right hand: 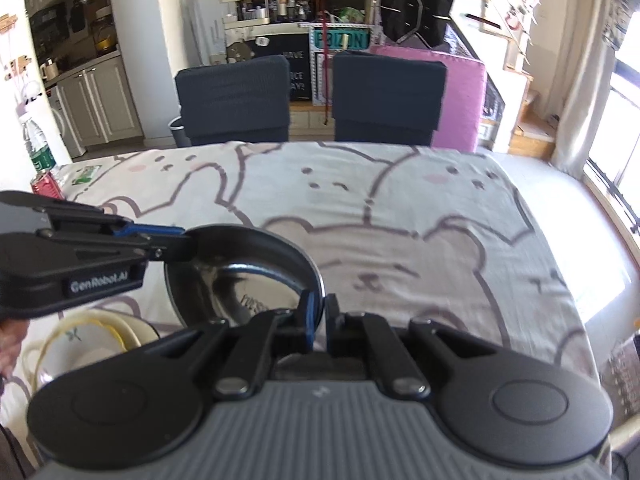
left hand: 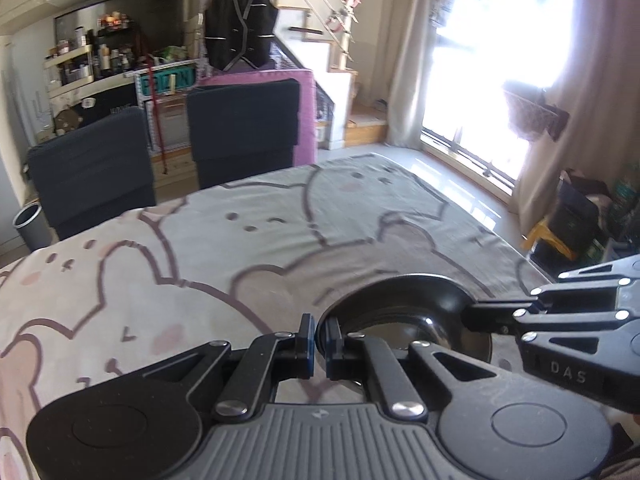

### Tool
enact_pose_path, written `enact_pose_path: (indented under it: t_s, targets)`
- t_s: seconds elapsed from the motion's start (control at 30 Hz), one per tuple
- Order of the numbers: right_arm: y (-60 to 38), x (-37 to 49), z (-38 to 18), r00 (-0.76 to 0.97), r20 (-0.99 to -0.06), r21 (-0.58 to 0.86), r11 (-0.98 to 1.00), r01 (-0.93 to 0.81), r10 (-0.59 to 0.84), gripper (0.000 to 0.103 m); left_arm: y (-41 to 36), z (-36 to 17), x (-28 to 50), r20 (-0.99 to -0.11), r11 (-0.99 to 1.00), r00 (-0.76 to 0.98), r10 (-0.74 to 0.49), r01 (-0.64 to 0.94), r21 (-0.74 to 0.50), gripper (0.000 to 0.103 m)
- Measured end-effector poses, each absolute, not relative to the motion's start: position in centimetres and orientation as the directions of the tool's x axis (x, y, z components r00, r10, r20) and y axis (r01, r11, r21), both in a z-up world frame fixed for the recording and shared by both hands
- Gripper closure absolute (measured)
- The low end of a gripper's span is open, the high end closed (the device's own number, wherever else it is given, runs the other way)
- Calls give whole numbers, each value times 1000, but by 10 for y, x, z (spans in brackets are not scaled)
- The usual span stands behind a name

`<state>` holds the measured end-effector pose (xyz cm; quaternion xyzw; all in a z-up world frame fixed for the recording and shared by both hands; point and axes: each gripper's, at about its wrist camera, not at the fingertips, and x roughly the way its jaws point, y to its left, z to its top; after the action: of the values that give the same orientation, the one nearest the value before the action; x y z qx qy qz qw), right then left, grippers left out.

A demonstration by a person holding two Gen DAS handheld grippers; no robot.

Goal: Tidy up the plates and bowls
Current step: 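Lift the small steel bowl with both tools and lower it into the tray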

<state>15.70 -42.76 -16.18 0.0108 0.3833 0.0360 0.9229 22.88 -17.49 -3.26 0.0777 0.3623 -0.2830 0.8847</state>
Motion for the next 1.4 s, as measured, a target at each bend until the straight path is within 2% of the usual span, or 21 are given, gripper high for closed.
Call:
enact_pose_path:
  t_s: [0.37,0.7,1.4]
  targets:
    - [-450,135,-180,658,-753,6,1000,-24,20,97,-211,-68,214,-749,776,488,-448,629,-55,97]
    - [-456,126,-196,597,-802,-22,998,-56,16,96,-228,-93,206,-797,735,448,-405,678,7,97]
    - [-458,145,-222,485,-874,-10,997,-80,30,95,-239,-109,214,-820,720,439,-367,693,48,97]
